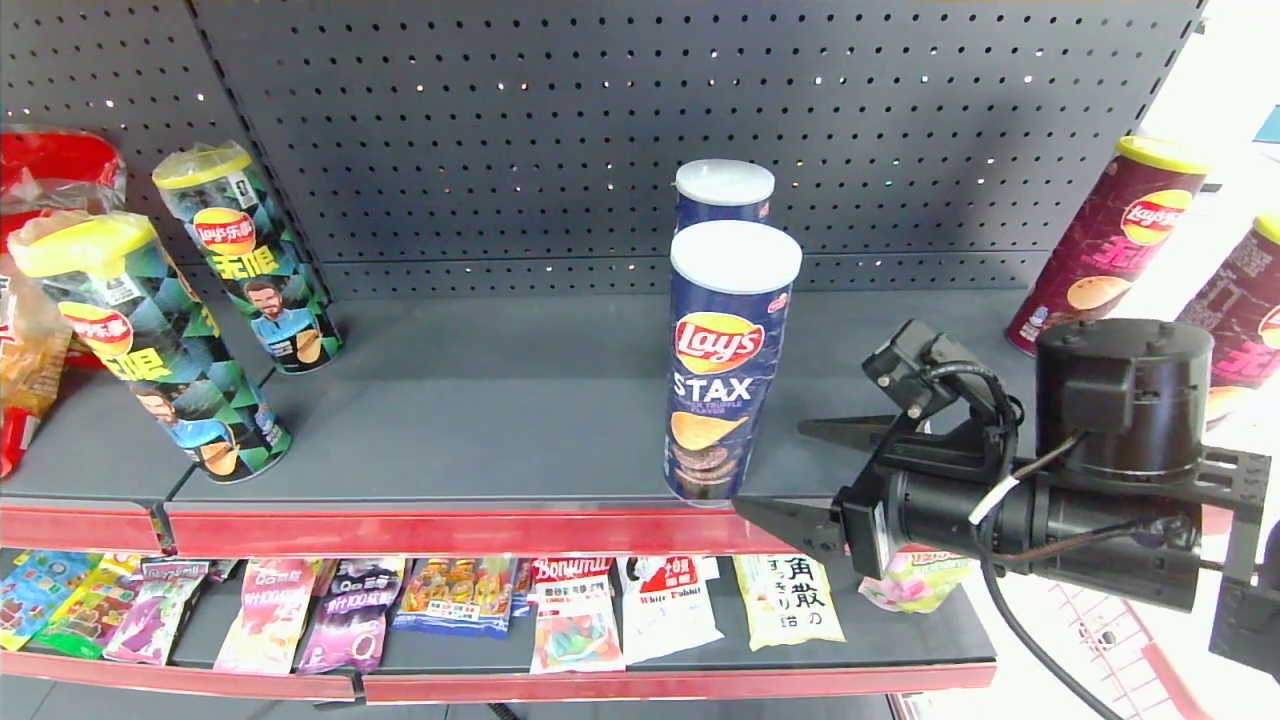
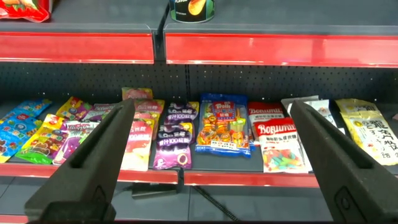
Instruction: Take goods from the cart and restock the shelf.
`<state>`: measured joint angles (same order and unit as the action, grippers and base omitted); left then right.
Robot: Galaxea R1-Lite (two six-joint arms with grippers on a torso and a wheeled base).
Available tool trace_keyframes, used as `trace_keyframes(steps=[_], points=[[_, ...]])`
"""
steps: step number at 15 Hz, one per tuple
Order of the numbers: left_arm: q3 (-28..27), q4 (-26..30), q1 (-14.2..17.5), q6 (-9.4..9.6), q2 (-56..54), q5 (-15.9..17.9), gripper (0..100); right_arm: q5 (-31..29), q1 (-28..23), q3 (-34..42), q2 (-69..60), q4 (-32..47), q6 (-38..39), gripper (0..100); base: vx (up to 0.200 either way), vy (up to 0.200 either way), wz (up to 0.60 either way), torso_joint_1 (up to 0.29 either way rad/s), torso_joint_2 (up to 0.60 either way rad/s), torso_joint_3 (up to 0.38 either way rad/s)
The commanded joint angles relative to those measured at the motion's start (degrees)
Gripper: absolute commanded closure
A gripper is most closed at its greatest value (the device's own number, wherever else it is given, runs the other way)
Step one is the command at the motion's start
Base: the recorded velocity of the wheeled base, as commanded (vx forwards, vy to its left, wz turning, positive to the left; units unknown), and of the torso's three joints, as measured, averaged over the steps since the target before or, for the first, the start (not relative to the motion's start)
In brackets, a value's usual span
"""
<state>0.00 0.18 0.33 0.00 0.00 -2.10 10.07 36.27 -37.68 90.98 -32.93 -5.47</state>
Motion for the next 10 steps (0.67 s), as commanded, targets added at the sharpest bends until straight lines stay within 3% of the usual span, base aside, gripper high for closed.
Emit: trace_keyframes(steps=[1, 10], points=[[0.0, 0.0, 0.0, 0.00, 0.0, 0.0, 0, 0.0, 0.3, -0.6, 1.0, 0.1, 0.0, 0, 0.000, 0.000, 0.00, 0.000, 0.00, 0.000], [0.0, 0.0, 0.0, 0.00, 0.0, 0.1, 0, -0.4, -0.5, -3.0, 4.5, 0.2, 0.0, 0, 0.000, 0.000, 0.00, 0.000, 0.00, 0.000]])
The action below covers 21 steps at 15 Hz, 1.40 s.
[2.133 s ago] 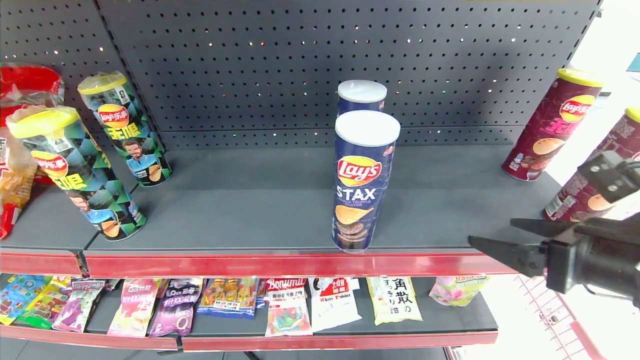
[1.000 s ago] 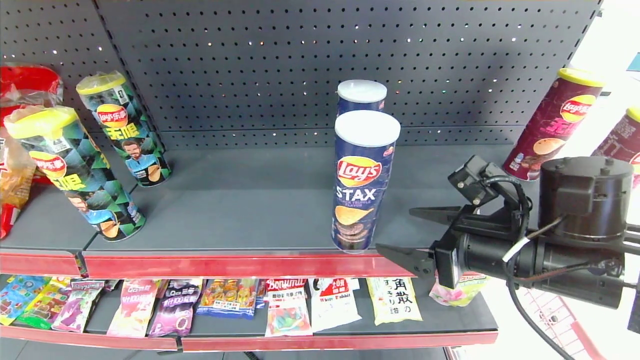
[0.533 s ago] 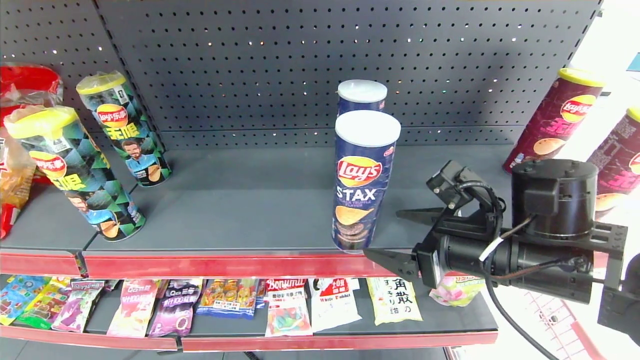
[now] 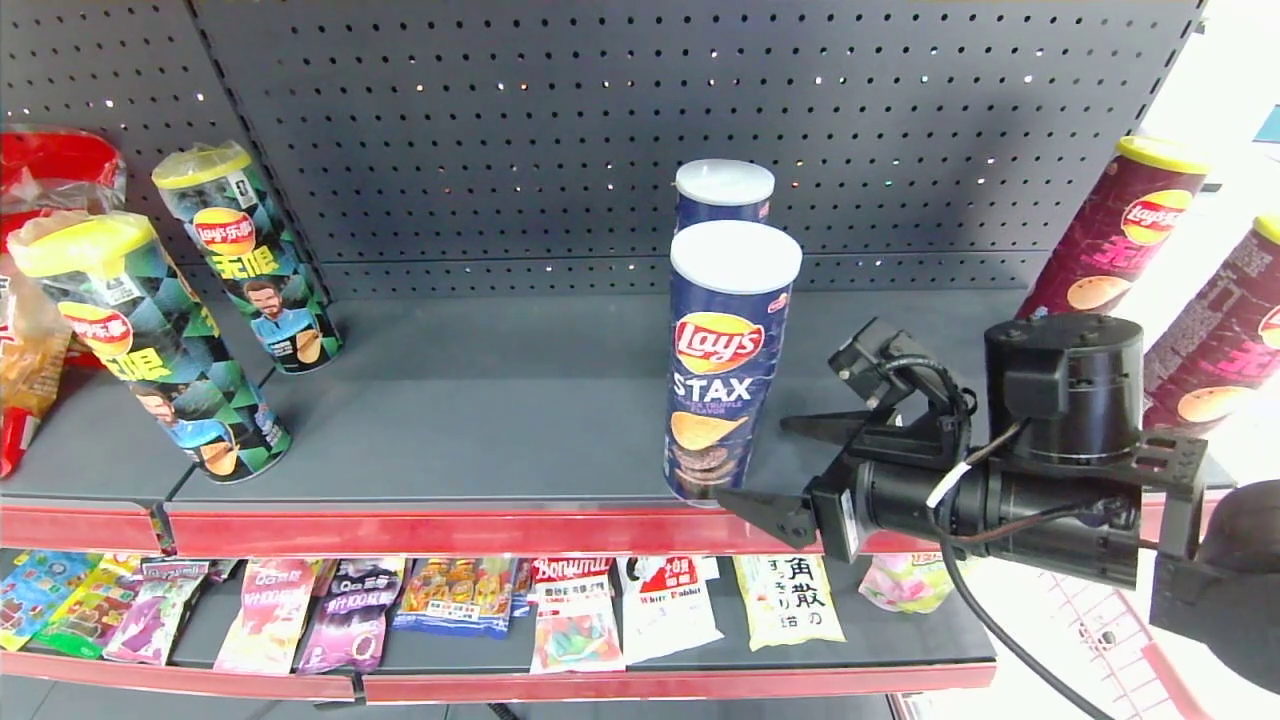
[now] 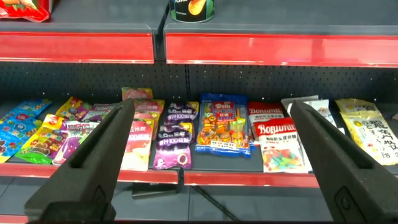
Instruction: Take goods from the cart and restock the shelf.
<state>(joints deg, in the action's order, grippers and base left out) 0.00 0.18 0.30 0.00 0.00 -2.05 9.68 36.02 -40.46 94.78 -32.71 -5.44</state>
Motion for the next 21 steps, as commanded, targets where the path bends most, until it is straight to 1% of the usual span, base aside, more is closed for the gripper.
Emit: trace_keyframes(steps=[1, 3, 5, 11, 19, 21], points=[[0.0, 0.0, 0.0, 0.00, 0.0, -0.1, 0, 0.0, -0.4, -0.2, 0.8, 0.1, 0.1, 0, 0.000, 0.000, 0.00, 0.000, 0.00, 0.000], [0.0, 0.0, 0.0, 0.00, 0.0, -0.1, 0, 0.0, -0.6, -0.4, 1.3, 0.1, 0.1, 0, 0.000, 0.000, 0.00, 0.000, 0.00, 0.000], [0.0, 0.0, 0.0, 0.00, 0.0, 0.0, 0, 0.0, -2.2, -1.3, 1.8, 0.2, 0.3, 0, 0.000, 0.000, 0.00, 0.000, 0.00, 0.000], [0.0, 0.0, 0.0, 0.00, 0.0, -0.1, 0, 0.0, -4.0, -1.6, 2.1, 0.2, 0.2, 0, 0.000, 0.000, 0.00, 0.000, 0.00, 0.000], [0.0, 0.0, 0.0, 0.00, 0.0, 0.0, 0, 0.3, -5.3, -1.1, 1.9, 0.2, 0.2, 0, 0.000, 0.000, 0.00, 0.000, 0.00, 0.000], [0.0, 0.0, 0.0, 0.00, 0.0, 0.0, 0, 0.5, -7.8, -0.8, 0.0, 0.2, 0.1, 0, 0.000, 0.000, 0.00, 0.000, 0.00, 0.000]])
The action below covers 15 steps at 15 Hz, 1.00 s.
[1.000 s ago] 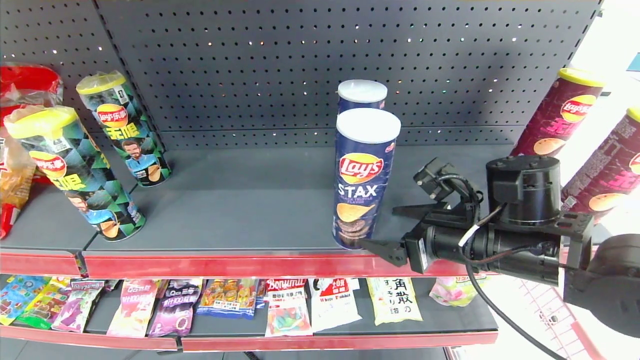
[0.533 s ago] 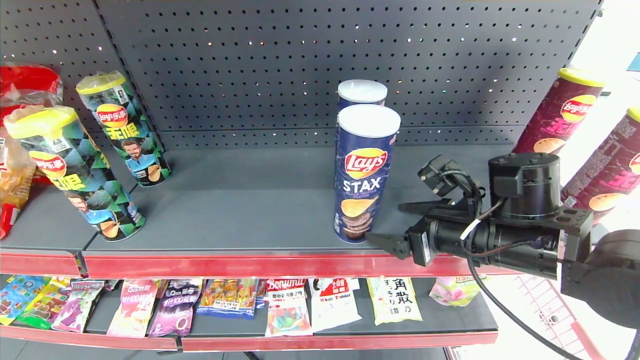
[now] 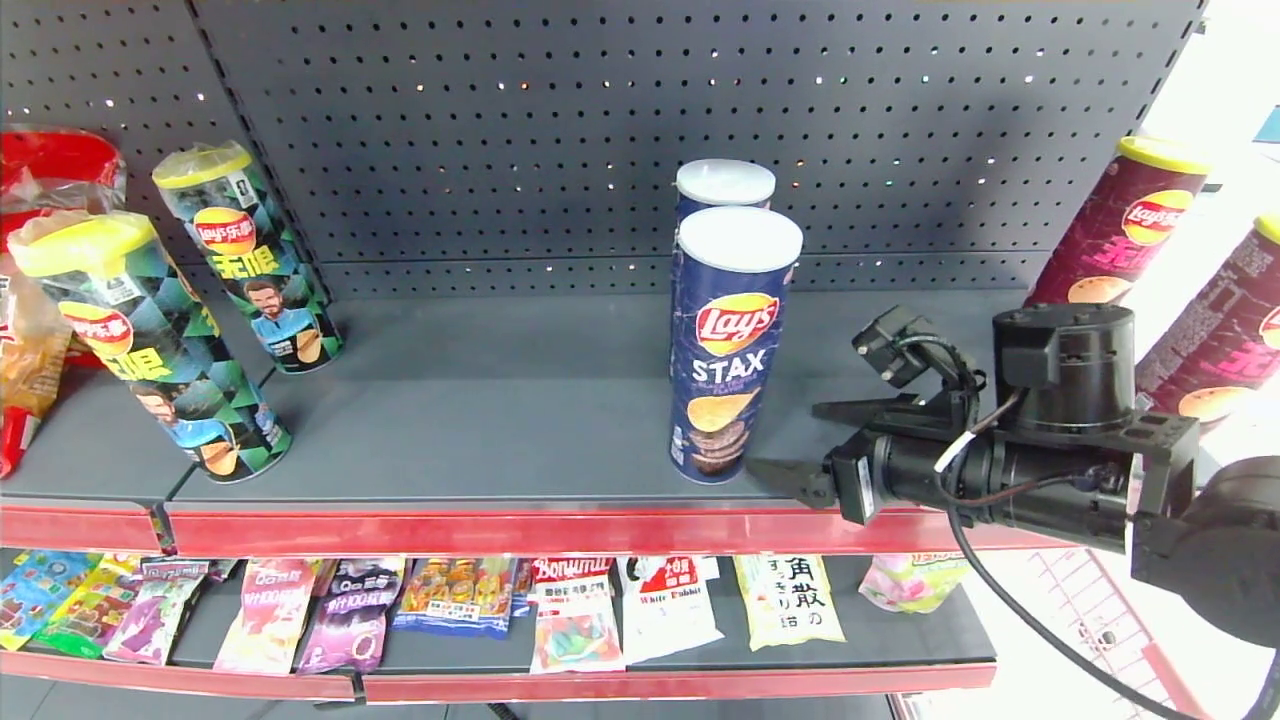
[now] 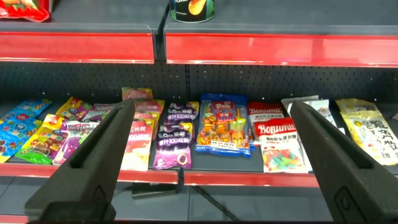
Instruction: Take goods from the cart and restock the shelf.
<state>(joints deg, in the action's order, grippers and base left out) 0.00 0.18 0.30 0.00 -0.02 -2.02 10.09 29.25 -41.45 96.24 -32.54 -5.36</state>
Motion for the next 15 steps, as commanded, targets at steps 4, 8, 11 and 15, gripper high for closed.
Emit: trace_keyframes(steps=[4, 8, 11, 15], points=[[0.0, 0.0, 0.0, 0.00, 0.0, -0.1, 0, -1.4, -5.4, -0.8, -0.5, 0.1, 0.2, 0, 0.000, 0.000, 0.00, 0.000, 0.00, 0.000], [0.0, 0.0, 0.0, 0.00, 0.0, 0.0, 0, -4.1, -5.0, -3.1, 2.2, 0.1, 0.3, 0, 0.000, 0.000, 0.00, 0.000, 0.00, 0.000], [0.0, 0.0, 0.0, 0.00, 0.0, -0.1, 0, -4.0, -3.5, -3.3, 2.6, 0.1, 0.3, 0, 0.000, 0.000, 0.00, 0.000, 0.00, 0.000], [0.0, 0.0, 0.0, 0.00, 0.0, -0.1, 0, -4.0, -2.0, -3.4, 2.7, 0.1, 0.3, 0, 0.000, 0.000, 0.00, 0.000, 0.00, 0.000]])
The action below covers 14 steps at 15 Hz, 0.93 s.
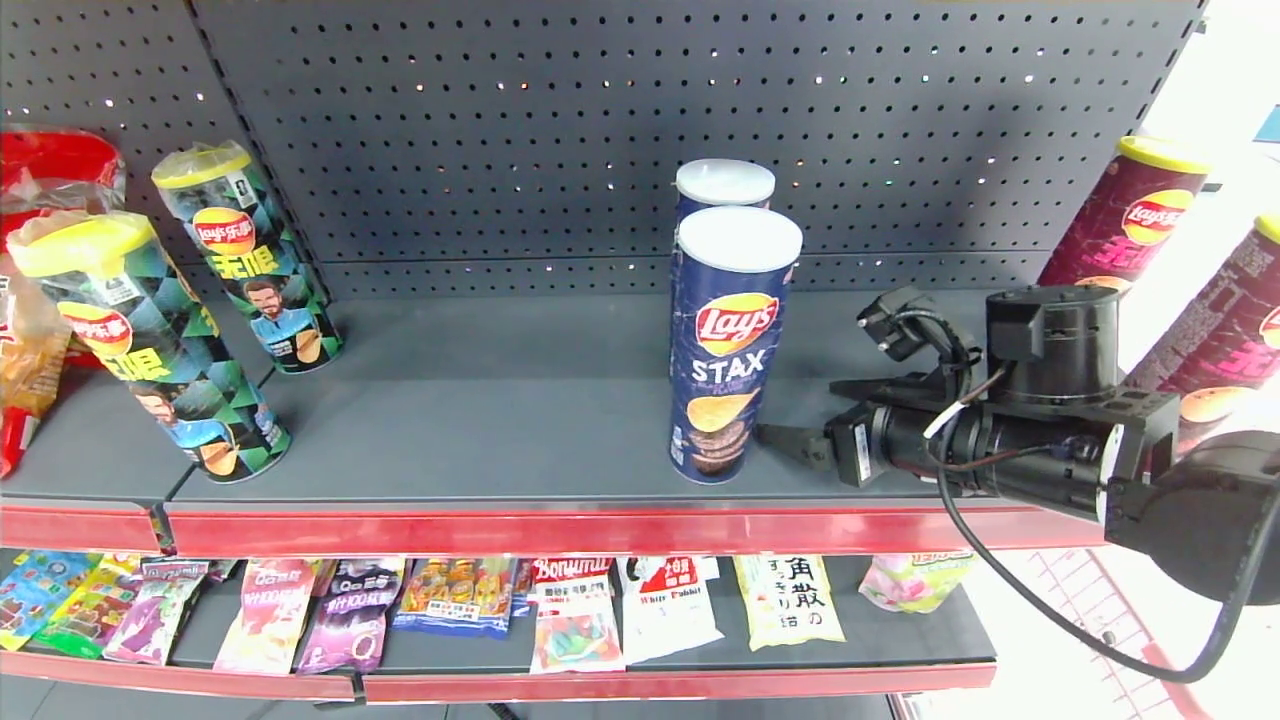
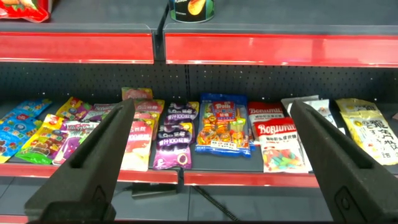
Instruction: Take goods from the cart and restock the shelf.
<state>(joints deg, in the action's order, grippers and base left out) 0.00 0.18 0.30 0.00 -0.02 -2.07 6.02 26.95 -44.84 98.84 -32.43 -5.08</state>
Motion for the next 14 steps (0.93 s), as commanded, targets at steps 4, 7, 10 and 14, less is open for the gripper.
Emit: trace_keyframes(steps=[4, 7, 10, 14], points=[[0.0, 0.0, 0.0, 0.00, 0.0, 0.1, 0, 0.0, 1.5, -0.3, 0.2, 0.0, 0.0, 0, 0.000, 0.000, 0.00, 0.000, 0.00, 0.000], [0.0, 0.0, 0.0, 0.00, 0.0, 0.1, 0, 0.0, 1.9, -0.3, 0.5, 0.0, 0.0, 0, 0.000, 0.000, 0.00, 0.000, 0.00, 0.000], [0.0, 0.0, 0.0, 0.00, 0.0, 0.0, 0, 0.0, 2.0, -0.4, 0.6, 0.0, 0.0, 0, 0.000, 0.000, 0.00, 0.000, 0.00, 0.000], [0.0, 0.0, 0.0, 0.00, 0.0, 0.1, 0, 0.0, 2.2, -0.5, 0.7, 0.0, 0.0, 0, 0.000, 0.000, 0.00, 0.000, 0.00, 0.000]])
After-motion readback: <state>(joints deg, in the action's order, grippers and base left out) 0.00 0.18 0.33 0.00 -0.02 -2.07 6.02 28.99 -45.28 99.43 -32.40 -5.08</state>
